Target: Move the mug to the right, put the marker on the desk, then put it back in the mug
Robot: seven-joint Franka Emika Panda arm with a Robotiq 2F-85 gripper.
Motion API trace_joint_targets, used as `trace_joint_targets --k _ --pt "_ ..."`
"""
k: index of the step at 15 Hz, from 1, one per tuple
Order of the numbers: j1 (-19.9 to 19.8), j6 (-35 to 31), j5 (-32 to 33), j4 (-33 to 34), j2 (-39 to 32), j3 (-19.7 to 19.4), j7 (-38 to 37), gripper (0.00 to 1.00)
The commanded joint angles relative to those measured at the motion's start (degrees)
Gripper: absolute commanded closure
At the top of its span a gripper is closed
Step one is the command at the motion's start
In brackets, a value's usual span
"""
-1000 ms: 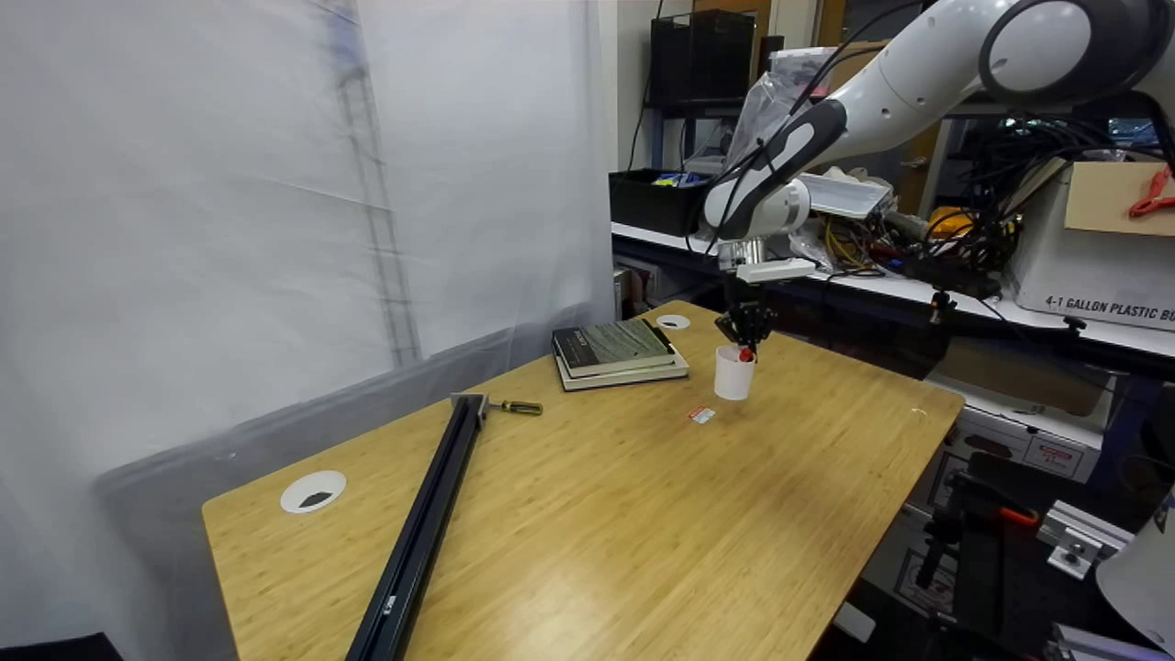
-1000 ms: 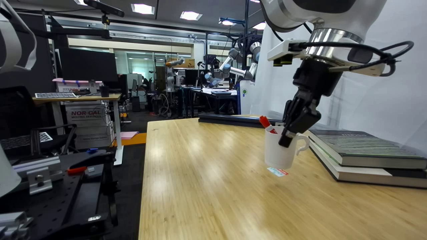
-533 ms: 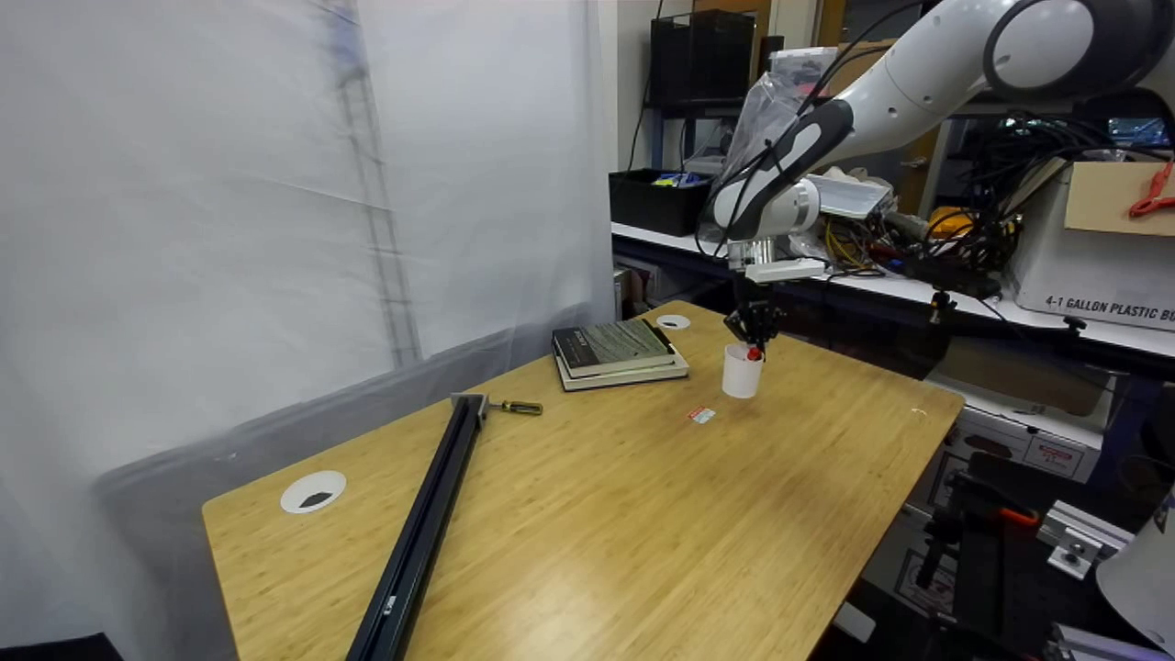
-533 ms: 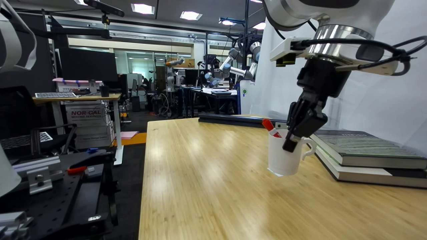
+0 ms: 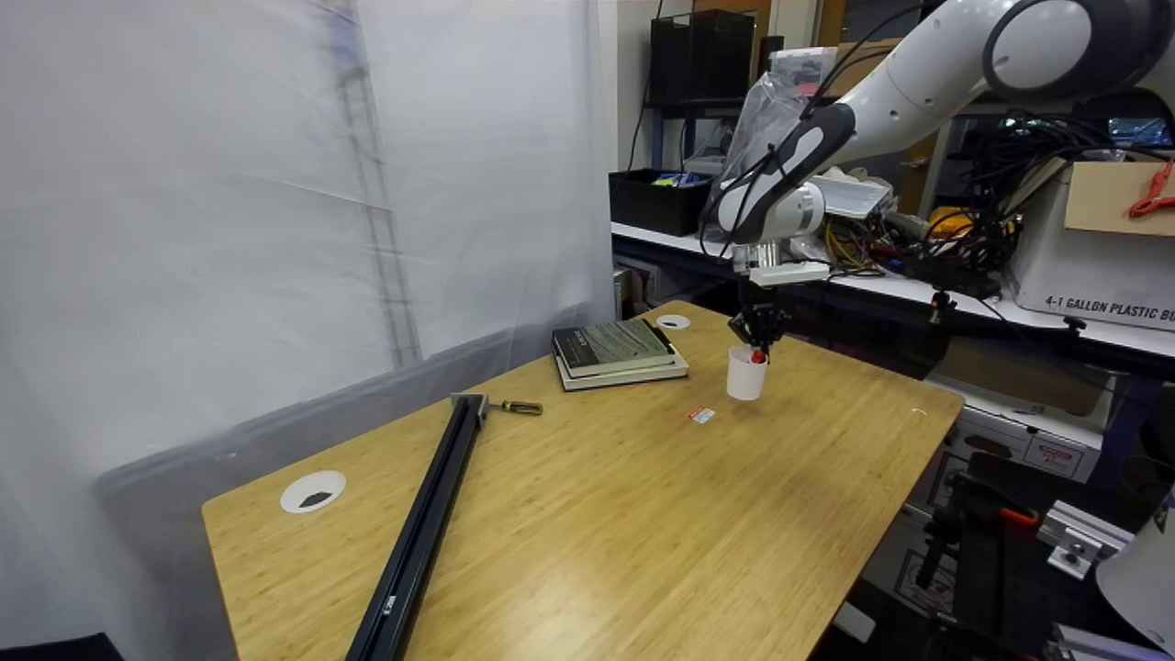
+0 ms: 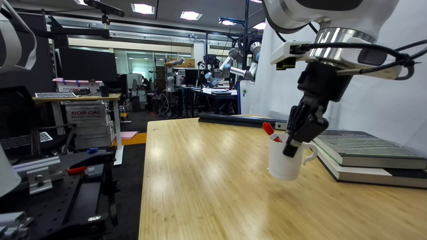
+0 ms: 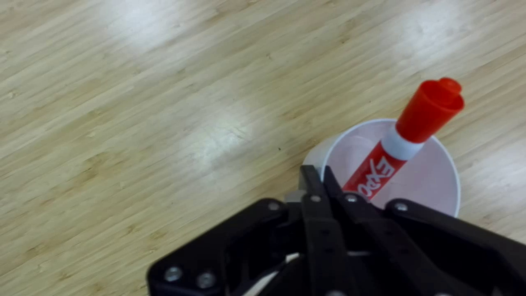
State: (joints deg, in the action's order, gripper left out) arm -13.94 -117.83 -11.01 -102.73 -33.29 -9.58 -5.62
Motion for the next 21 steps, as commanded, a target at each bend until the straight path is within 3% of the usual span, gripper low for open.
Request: trace_joint_targets --k 1,21 --pt "-0.5 -1.3 -0.6 -0.5 0.3 0.5 0.7 0.99" --pt "-0.4 -2.7 -0.6 0.6 -2.5 1.1 0.8 0.99"
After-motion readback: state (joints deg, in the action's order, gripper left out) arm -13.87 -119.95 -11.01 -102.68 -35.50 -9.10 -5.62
